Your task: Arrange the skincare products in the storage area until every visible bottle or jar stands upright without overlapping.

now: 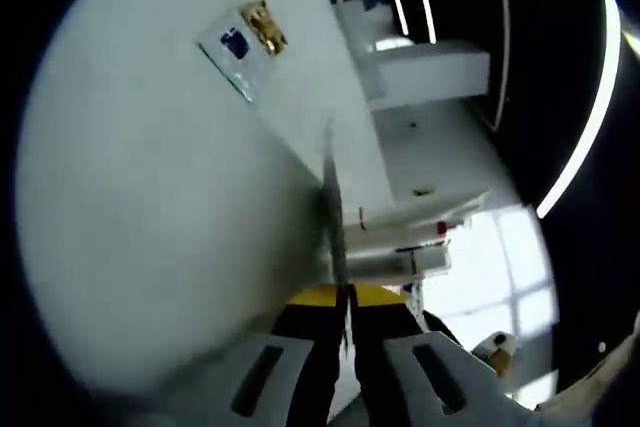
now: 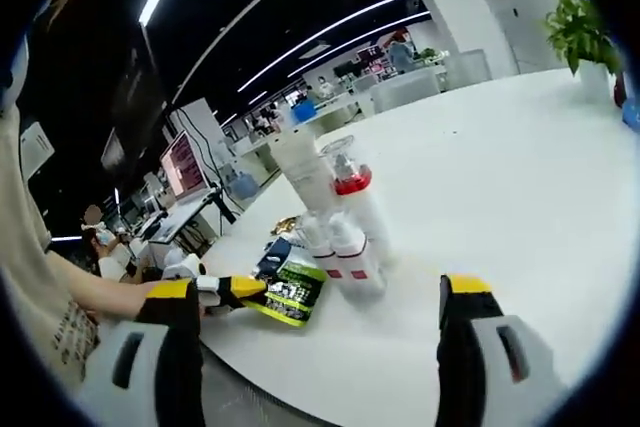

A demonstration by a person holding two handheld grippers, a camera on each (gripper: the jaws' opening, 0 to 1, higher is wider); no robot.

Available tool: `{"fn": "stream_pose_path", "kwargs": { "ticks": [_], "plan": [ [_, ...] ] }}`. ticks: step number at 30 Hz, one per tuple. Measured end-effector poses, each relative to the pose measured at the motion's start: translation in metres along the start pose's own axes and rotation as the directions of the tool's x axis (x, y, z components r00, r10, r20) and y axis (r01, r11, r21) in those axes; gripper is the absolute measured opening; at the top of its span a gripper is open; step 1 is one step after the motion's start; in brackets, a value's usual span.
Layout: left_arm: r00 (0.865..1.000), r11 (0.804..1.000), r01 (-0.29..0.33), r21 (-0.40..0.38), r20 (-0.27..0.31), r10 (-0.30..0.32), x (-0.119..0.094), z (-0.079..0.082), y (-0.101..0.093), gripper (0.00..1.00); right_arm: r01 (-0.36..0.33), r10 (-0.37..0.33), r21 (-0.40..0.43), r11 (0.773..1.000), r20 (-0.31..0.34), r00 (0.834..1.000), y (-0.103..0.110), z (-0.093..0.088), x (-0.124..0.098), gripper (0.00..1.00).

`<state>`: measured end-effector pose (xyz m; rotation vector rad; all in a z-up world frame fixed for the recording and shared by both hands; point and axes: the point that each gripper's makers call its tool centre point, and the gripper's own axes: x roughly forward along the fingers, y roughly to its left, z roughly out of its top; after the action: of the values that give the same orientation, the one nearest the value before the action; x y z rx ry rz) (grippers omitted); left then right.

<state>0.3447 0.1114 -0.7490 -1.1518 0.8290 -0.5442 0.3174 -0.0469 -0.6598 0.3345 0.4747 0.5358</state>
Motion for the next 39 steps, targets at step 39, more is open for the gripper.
{"fn": "stream_pose_path", "kwargs": {
  "ticks": [39],
  "plan": [
    [0.917,0.633,-0.214,0.744,-0.071,0.393,-0.016,0.007,0.023,0.26,0.012,-0.012,0.005,1.0,-0.01,1.0,-0.002,-0.002,0.0,1.0]
  ]
}}
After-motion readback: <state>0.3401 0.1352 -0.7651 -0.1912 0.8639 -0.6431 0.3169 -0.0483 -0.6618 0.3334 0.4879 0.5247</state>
